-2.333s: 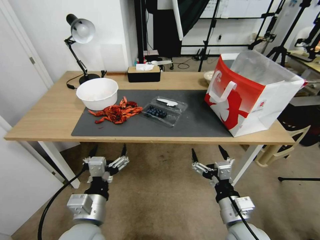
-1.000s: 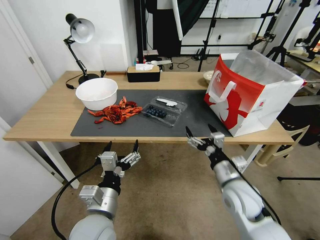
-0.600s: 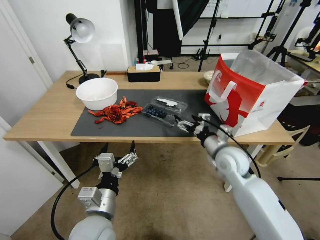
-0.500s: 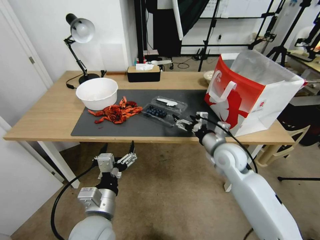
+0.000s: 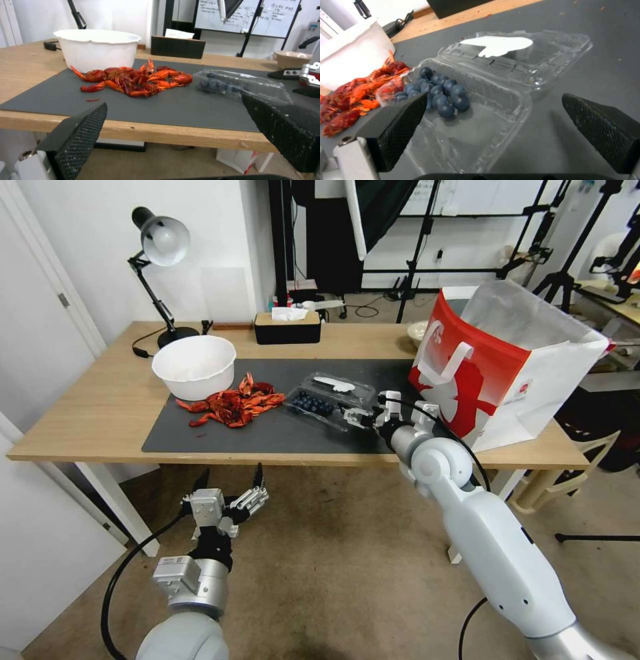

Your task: Close the takeout container lid, then place the container into the takeout bag.

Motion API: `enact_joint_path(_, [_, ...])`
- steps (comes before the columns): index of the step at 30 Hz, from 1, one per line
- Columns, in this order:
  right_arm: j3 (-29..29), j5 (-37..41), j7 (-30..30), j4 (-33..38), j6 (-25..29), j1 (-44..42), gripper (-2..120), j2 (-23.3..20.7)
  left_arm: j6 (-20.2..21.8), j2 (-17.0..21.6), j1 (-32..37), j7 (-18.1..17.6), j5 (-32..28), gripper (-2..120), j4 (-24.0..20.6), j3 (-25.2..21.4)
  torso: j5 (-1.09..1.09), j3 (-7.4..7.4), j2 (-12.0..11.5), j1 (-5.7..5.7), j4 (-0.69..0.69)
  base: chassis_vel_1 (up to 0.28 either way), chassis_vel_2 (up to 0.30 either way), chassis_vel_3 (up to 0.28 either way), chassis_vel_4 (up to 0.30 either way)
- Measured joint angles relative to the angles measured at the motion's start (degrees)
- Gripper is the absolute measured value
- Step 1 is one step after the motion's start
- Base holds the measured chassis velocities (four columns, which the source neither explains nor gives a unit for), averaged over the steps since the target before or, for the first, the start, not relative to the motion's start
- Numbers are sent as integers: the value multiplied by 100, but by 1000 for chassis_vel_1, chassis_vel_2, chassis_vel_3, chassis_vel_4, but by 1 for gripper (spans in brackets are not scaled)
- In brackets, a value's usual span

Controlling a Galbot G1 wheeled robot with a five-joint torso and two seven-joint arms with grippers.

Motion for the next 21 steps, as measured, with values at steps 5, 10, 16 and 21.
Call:
enact_joint_path(5, [-2,398,82,-118,-139,134,100,44,-35,-13,11,-18,2,100,17,-9,1,0,0,0,0,0,0,0,0])
enact_joint_path(10, [1,632,191,-186,-213,191,100,74,-67,-29,22,-30,24,100,31,-11,1,0,0,1,0,0,0,0,0])
enact_joint_path(16, [-1,729,190,-319,-288,262,100,95,-81,-44,31,-34,41,100,31,-22,0,0,0,1,0,0,0,0,0])
enact_joint_path(21, [-3,754,130,-378,-307,304,100,113,-86,-45,35,-36,46,100,30,-35,0,0,1,2,0,0,0,0,0])
